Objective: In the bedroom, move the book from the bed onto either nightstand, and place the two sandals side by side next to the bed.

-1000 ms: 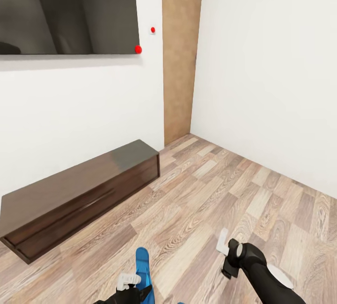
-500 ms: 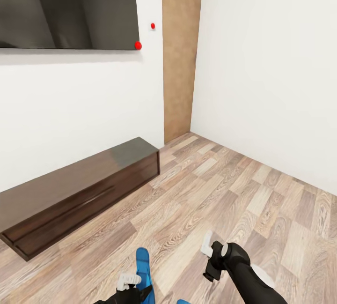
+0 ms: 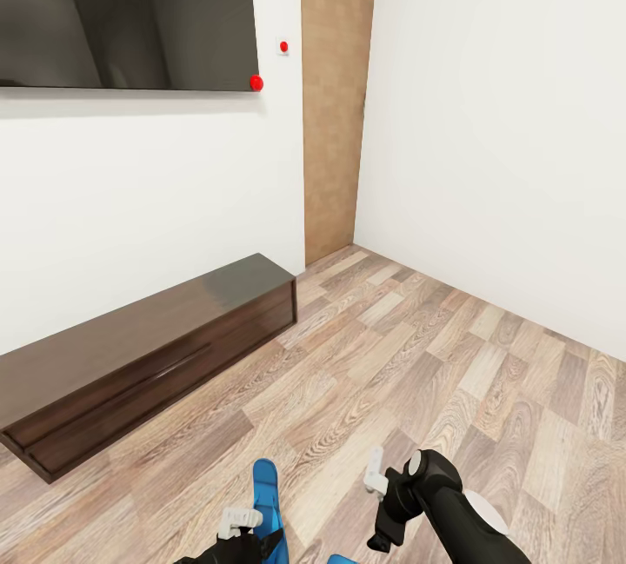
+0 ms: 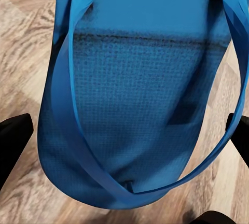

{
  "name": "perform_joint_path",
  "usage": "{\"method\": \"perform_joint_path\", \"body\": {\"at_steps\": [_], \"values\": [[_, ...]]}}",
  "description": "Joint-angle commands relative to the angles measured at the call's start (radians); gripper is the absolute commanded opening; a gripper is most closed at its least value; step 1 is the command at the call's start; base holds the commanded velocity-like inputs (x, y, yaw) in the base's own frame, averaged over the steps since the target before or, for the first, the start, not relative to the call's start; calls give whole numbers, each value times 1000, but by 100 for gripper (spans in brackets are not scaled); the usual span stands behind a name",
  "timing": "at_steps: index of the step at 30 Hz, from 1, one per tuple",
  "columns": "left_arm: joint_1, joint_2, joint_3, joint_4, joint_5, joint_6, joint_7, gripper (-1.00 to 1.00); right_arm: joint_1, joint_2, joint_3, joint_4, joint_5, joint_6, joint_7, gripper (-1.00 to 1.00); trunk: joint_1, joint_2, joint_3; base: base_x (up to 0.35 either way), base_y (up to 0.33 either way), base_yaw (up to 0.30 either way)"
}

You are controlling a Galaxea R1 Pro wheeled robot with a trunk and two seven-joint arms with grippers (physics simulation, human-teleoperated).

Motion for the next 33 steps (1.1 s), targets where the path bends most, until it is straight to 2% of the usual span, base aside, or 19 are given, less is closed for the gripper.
{"method": "perform_joint_path", "body": {"at_steps": [1, 7, 20, 28, 31, 33], "values": [[-1, 1, -9, 0, 7, -5, -1, -100, 0, 0, 1, -2, 5, 6, 7, 100, 0, 0, -1, 0, 0, 0], [-1, 1, -9, 0, 7, -5, -1, -100, 0, -2, 1, -3, 4, 2, 14, 100, 0, 0, -1, 0, 0, 0], [-1, 1, -8, 0, 7, -5, -1, -100, -1, -14, -2, -6, 1, -3, 15, 100, 50, -91, -42, 0, 0, 0], [-1, 1, -6, 0, 7, -5, -1, -100, 0, -29, -5, -6, 0, -4, 15, 100, 80, -147, -67, 0, 0, 0], [-1, 9, -2, -2, 8, -4, -7, -100, -1, -38, -7, -6, -1, -5, 15, 100, 84, -154, -70, 0, 0, 0], [-3, 28, 0, -20, 8, 2, -23, -100, -1, -42, -7, -6, -1, -5, 15, 100, 84, -154, -70, 0, 0, 0]]}}
